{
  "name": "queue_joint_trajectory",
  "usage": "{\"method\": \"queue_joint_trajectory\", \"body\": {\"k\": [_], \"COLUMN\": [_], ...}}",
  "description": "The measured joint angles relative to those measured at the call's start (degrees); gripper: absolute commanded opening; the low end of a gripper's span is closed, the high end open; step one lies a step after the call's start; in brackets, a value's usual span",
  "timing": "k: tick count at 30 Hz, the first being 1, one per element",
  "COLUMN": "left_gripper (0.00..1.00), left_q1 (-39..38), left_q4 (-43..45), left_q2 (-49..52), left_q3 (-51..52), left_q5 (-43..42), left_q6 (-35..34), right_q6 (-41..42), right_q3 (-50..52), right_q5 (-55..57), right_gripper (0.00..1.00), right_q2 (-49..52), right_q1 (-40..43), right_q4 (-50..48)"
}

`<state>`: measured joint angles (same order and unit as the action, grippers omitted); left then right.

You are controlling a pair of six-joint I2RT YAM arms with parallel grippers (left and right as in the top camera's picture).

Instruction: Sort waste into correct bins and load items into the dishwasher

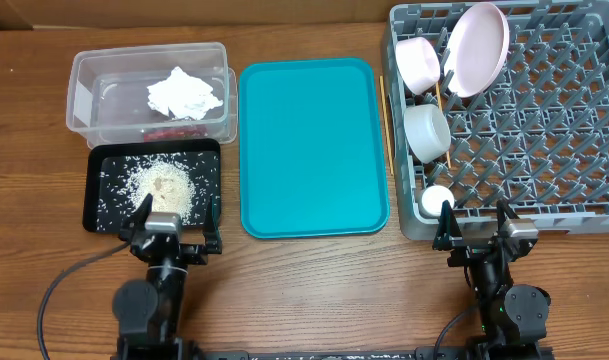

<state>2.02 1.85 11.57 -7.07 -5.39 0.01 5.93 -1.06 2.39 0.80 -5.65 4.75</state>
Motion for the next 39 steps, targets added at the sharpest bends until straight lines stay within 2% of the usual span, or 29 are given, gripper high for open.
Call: {"method": "queue_joint_trajectory", "body": {"k": [10,15,20,39], "left_gripper": [1.00,1.00,1.00,1.00], "left_q1": [0.00,0.00,0.00,0.00], "left_q4": [0.15,-3.32,-5.99,-6.03], "left_q2": [-7.30,-10.43,-10.62,-10.62], "left_q3": [5.49,6.08,6.27,6.36], "left_q5": [0.00,0.00,0.02,0.02], "left_q6": [0.00,0.02,0.04,0.04], "right_q6": [0.00,0.02,-0.02,0.02], "right_q3": [0.00,0.00,0.00,0.00], "right_q5": [-0.02,-0.02,-0.02,-0.04], "right_gripper": [1.00,1.00,1.00,1.00], "right_q2": [0.00,0.00,0.00,0.00], "right_q1": [0.00,0.00,0.00,0.00], "right_q4": [0.00,-0.02,0.00,0.00]}}
